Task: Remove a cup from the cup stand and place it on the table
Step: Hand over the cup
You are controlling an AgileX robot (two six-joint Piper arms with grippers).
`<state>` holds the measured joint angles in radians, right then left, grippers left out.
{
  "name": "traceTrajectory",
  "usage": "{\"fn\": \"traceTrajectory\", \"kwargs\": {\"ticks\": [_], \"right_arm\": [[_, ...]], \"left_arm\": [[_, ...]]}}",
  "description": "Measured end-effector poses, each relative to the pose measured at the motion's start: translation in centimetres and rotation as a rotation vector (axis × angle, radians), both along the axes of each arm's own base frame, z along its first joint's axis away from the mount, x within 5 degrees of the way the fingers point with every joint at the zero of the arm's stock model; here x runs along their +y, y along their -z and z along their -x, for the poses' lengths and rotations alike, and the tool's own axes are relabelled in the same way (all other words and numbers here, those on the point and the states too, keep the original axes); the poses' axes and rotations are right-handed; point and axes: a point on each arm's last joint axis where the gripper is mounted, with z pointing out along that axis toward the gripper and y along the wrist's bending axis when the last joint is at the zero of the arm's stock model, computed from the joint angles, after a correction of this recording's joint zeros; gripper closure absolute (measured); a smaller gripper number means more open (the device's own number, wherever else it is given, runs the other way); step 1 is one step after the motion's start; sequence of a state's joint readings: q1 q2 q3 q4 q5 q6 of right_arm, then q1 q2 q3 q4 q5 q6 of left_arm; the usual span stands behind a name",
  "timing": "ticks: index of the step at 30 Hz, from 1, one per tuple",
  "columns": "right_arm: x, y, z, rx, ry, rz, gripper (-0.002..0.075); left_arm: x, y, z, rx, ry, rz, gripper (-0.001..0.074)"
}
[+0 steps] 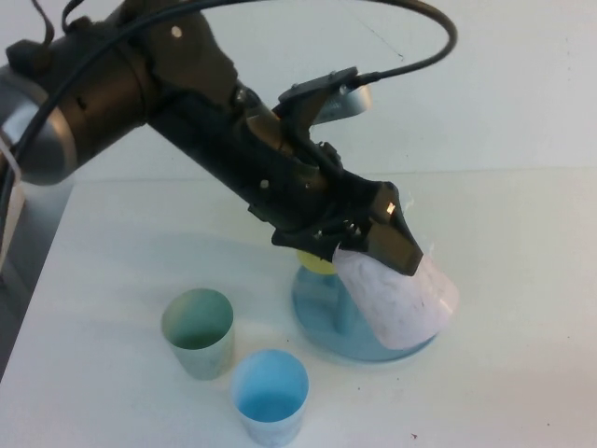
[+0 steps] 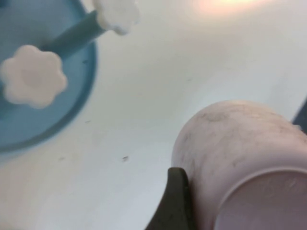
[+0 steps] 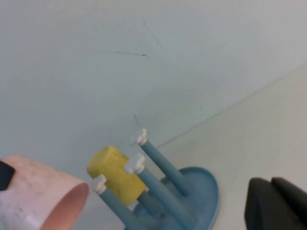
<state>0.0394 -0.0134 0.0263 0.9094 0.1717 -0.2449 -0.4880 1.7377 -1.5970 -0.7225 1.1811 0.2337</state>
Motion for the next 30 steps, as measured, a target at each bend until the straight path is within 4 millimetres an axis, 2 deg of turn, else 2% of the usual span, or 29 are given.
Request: {"fn": "traceTrajectory", "kwargs": {"ticks": [8,13,17,21,24,27,30], "right_arm": [[0.3,-0.1,0.1,-0.059,-0.055,0.233,0.0728],[1.1,-0.6,-0.3,-0.044,-0.156,0.339,0.0728],[2.0,-2.0,-1.3,-0.079,-0.265,0.406,0.0728],[3.0,-4.0,-3.0,-0.175,-0.397,0.569,0.0722],[3.8,-5.2,-4.6,-0.215,-0.507,0.640,0.0669],[4.8,-6.4,-6.4,-0.280,-0.648,0.685,0.0547],[5.9,-7.3,-8.3,-0.351,-0.805,0.656,0.0420]], "left_arm": [[1.9,2.7,-0.6,0.139,-0.035,0.303,0.0174],[3.5,3.4,-1.2,0.165,-0.079,0.485,0.0174],[4.5,3.8,-1.6,0.167,-0.145,0.620,0.0174],[5.4,4.5,-1.9,0.186,-0.206,0.678,0.0174],[5.6,4.5,-2.0,0.195,-0.237,0.712,0.0174],[5.6,4.3,-2.1,0.216,-0.254,0.725,0.0174],[5.6,4.1,-2.2,0.243,-0.269,0.731,0.0174]]}}
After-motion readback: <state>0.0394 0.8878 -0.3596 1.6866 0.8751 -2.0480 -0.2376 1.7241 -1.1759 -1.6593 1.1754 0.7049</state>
